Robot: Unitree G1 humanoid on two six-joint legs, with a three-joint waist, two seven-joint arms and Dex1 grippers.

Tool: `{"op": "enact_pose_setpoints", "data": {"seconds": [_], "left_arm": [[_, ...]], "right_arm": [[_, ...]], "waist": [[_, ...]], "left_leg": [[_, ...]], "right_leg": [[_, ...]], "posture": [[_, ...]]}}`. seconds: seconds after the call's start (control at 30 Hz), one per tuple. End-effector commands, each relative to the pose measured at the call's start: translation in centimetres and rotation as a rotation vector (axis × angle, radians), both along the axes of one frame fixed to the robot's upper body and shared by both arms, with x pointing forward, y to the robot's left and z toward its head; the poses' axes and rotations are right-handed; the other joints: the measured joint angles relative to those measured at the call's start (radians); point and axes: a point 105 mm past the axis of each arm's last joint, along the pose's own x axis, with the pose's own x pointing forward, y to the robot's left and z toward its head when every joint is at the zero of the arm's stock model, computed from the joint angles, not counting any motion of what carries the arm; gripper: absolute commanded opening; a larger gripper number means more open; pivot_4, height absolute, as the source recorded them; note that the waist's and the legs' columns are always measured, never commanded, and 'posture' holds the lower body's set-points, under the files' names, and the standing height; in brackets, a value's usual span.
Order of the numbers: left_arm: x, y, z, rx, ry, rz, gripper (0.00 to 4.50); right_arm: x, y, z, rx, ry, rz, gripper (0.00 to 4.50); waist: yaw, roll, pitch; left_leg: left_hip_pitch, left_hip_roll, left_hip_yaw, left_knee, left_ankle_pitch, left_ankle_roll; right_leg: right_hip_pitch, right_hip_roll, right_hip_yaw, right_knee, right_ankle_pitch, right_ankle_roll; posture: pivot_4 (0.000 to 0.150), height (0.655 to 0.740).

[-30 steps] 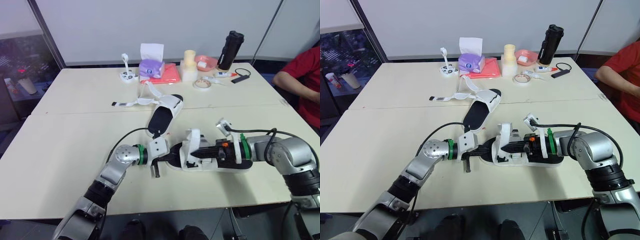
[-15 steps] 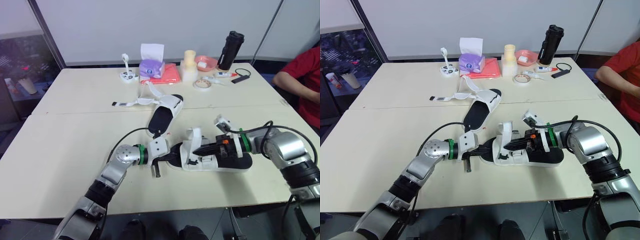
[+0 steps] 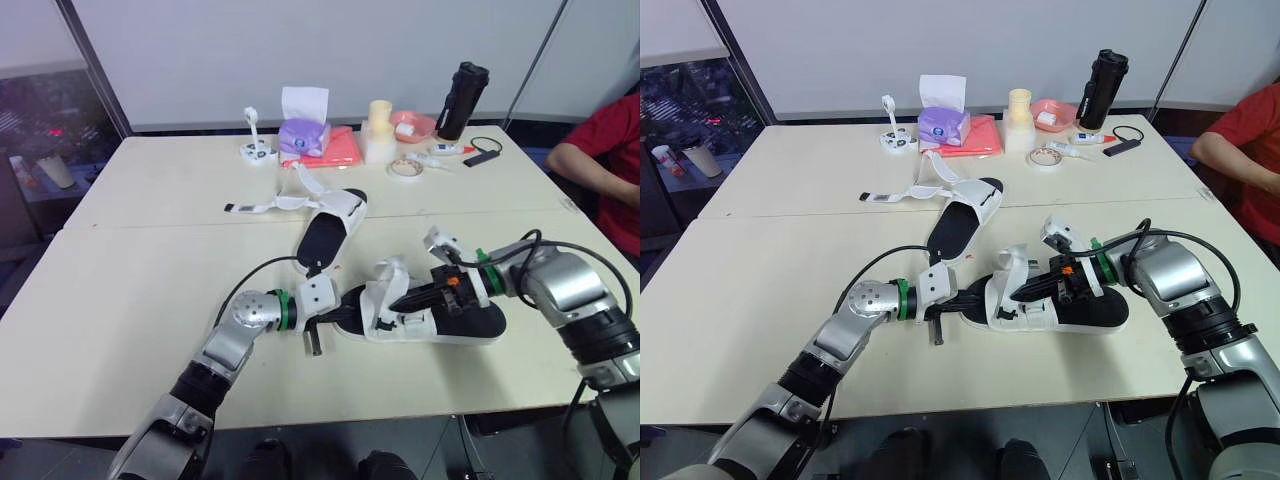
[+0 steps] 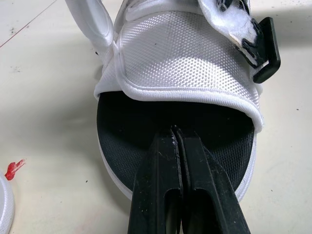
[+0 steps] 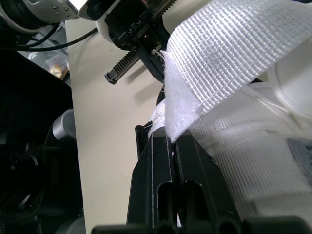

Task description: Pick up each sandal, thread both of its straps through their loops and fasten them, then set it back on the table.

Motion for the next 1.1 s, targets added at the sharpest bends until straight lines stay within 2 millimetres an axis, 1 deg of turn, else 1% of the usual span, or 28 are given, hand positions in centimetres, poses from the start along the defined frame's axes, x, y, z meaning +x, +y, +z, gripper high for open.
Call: {"op": "enact_pose_setpoints", "data": {"seconds": [0.03,0.27,0.33,0.43,0.53,0.57,0.63,0.67,0.77,0.9,1.0,1.07,1.1], "left_arm": [[-0.9,0.5,-4.0,0.101,0.12,0.017,0.0],[-1.0,0.5,-4.1,0.095,0.123,0.02,0.0],[-1.0,0.4,-4.1,0.093,0.124,0.021,0.0],[-1.0,0.4,-4.1,0.092,0.126,0.022,0.0],[-1.0,0.4,-4.1,0.091,0.127,0.025,0.0],[-1.0,0.4,-4.1,0.091,0.127,0.026,0.0],[-1.0,0.5,-4.1,0.091,0.128,0.03,0.0],[-0.9,0.6,-4.2,0.091,0.128,0.033,0.0],[-0.9,0.7,-4.2,0.09,0.128,0.041,0.0],[-1.1,0.9,-4.3,0.091,0.13,0.046,0.0],[-1.0,1.0,-4.4,0.093,0.131,0.047,0.0],[-1.0,0.8,-4.4,0.094,0.131,0.044,0.0],[-1.0,0.8,-4.4,0.095,0.132,0.041,0.0]], "right_arm": [[-0.7,0.7,0.1,-0.01,-0.002,0.056,0.01],[-2.0,1.2,-0.5,-0.013,0.029,0.115,0.01],[-2.1,1.1,-0.7,-0.029,0.012,0.123,0.01],[-1.7,1.1,-0.7,-0.033,-0.019,0.107,0.8],[-1.4,1.1,-0.4,-0.012,-0.023,0.088,2.25],[-1.2,1.1,-0.1,0.005,-0.023,0.068,2.82],[-0.8,1.1,0.7,0.048,-0.015,0.025,3.76],[-0.7,1.0,1.2,0.082,-0.003,-0.001,4.15],[-1.1,0.8,2.4,0.174,0.046,-0.063,4.15],[-2.3,0.3,2.9,0.281,0.124,-0.158,4.15],[-3.1,0.1,2.4,0.318,0.161,-0.226,4.15],[-3.5,0.0,1.6,0.317,0.175,-0.273,4.15],[-3.6,0.1,1.3,0.322,0.179,-0.294,3.92]], "waist": [[0.0,0.0,0.0],[-0.001,0.0,0.0],[-0.002,0.0,-0.001],[-0.002,0.0,-0.001],[-0.001,0.0,-0.001],[-0.001,0.0,-0.001],[-0.002,0.0,-0.001],[-0.002,0.0,-0.001],[-0.001,0.0,-0.001],[0.0,0.0,-0.001],[-0.001,0.001,-0.001],[-0.001,0.0,-0.001],[-0.002,0.001,-0.001]], "left_leg": [[0.0,0.0,0.0,0.0,0.0,0.0],[0.0,0.0,0.0,0.0,0.0,0.0],[0.0,0.0,0.0,0.0,0.0,0.0],[0.0,0.0,0.0,0.0,0.0,0.0],[0.0,0.0,0.0,0.0,0.0,0.0],[0.0,0.0,0.0,0.0,0.0,0.0],[0.0,0.0,0.0,0.0,0.0,0.0],[0.0,0.0,0.0,0.0,0.0,0.0],[0.0,0.0,0.0,0.0,0.0,0.0],[0.0,0.0,-0.001,-0.001,0.0,0.0],[0.0,0.0,-0.001,-0.002,0.0,0.0],[0.0,0.0,-0.001,-0.002,0.0,0.0],[0.0,0.0,-0.001,-0.002,0.0,0.0]], "right_leg": [[0.0,0.0,0.0,0.0,0.0,0.0],[0.0,0.0,0.0,0.0,0.0,0.0],[0.0,0.0,0.0,0.0,0.0,0.0],[0.0,0.0,0.0,0.0,0.0,0.0],[0.0,0.0,0.0,0.0,0.0,0.0],[0.0,0.0,0.0,0.0,0.0,0.0],[0.0,0.0,0.0,0.0,0.0,0.0],[0.0,0.0,0.0,0.0,0.0,0.0],[0.0,0.0,0.0,0.0,0.0,0.0],[0.0,0.0,0.0,0.0,0.0,0.0],[0.0,0.0,0.0,0.0,0.0,0.0],[0.0,0.0,0.0,0.0,0.0,0.0],[0.0,0.0,0.0,0.0,0.0,0.0]], "posture": [[0.15,0.74],[0.15,0.74],[0.15,0.74],[0.15,0.74],[0.15,0.74],[0.15,0.74],[0.15,0.74],[0.15,0.74],[0.15,0.74],[0.15,0.74],[0.15,0.74],[0.15,0.74],[0.15,0.74]]}}
